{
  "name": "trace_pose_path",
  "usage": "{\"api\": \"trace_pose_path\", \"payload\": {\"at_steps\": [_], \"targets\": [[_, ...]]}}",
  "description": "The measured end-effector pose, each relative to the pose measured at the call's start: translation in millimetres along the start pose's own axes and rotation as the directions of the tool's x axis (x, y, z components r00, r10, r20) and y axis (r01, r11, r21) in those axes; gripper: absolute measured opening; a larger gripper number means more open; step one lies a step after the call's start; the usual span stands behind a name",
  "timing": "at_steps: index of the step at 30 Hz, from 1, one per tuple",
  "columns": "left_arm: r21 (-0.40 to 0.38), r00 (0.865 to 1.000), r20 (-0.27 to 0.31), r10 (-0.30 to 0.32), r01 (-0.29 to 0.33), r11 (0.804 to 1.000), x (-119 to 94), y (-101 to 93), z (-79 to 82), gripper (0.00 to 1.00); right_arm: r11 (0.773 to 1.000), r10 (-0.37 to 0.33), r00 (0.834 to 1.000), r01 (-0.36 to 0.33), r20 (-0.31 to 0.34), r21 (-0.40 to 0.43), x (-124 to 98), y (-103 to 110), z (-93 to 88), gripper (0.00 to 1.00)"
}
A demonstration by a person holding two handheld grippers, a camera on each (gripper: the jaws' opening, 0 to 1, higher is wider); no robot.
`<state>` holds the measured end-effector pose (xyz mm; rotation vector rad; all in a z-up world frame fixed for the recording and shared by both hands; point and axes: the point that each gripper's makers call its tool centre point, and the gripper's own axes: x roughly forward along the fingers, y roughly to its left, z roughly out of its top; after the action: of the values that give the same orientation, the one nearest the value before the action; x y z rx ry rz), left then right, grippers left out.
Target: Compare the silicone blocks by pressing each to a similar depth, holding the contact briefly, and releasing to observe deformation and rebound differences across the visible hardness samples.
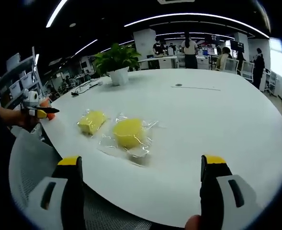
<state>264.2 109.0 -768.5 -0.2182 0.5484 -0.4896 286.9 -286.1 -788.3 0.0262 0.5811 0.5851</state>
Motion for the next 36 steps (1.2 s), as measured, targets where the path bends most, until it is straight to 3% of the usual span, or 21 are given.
{"api": "trace_pose_path", "payload": {"at_steps": [6, 8, 10, 13, 15, 20, 24, 26, 36], "targets": [[0.003, 1.000, -0.003, 0.004, -0.004, 1.000, 2.2, -0.6, 2.5, 1.00, 1.000, -0.007, 1.000, 0.007, 0.003, 0.002, -0.8, -4.6, 4.8, 0.97], [-0.047, 1.000, 0.026, 0.002, 0.000, 0.999, 10.2, 1.0, 11.7, 1.00, 1.000, -0.020, 1.000, 0.020, 0.009, -0.006, -3.1, -5.1, 12.3, 0.96], [-0.162, 0.995, 0.088, 0.036, -0.021, 0.987, 25.3, 12.1, 33.6, 0.99, 1.000, -0.023, 0.997, 0.024, 0.067, -0.005, -5.5, -5.0, 31.3, 0.96], [-0.108, 0.997, 0.071, 0.003, 0.005, 0.994, 50.2, 10.9, 50.0, 0.96, 1.000, -0.019, 0.995, 0.021, 0.097, -0.016, -8.9, -0.7, 52.0, 0.96], [-0.066, 0.999, 0.042, -0.017, 0.020, 0.998, 62.0, 8.9, 53.6, 0.99, 1.000, -0.006, 0.993, 0.009, 0.116, -0.027, -11.7, 4.3, 64.4, 0.96], [-0.022, 0.999, 0.035, -0.018, 0.019, 1.000, 74.6, 11.4, 70.7, 1.00, 0.999, 0.000, 0.995, 0.004, 0.096, -0.044, -12.4, 4.7, 65.5, 0.96], [0.079, 1.000, -0.011, -0.019, 0.020, 0.997, 68.1, 3.8, 65.6, 1.00, 0.999, -0.012, 0.999, 0.013, 0.042, -0.030, -6.6, -0.9, 49.4, 0.96], [0.118, 0.998, -0.053, -0.027, 0.033, 0.992, 63.2, -0.1, 53.9, 1.00, 0.999, -0.018, 0.999, 0.019, 0.032, -0.028, -4.7, -2.2, 45.2, 0.96], [0.086, 0.998, -0.064, -0.010, 0.016, 0.996, 50.0, 4.9, 27.4, 1.00, 0.998, -0.050, 0.999, 0.051, 0.008, -0.023, -6.0, -12.0, 36.2, 0.96]]}}
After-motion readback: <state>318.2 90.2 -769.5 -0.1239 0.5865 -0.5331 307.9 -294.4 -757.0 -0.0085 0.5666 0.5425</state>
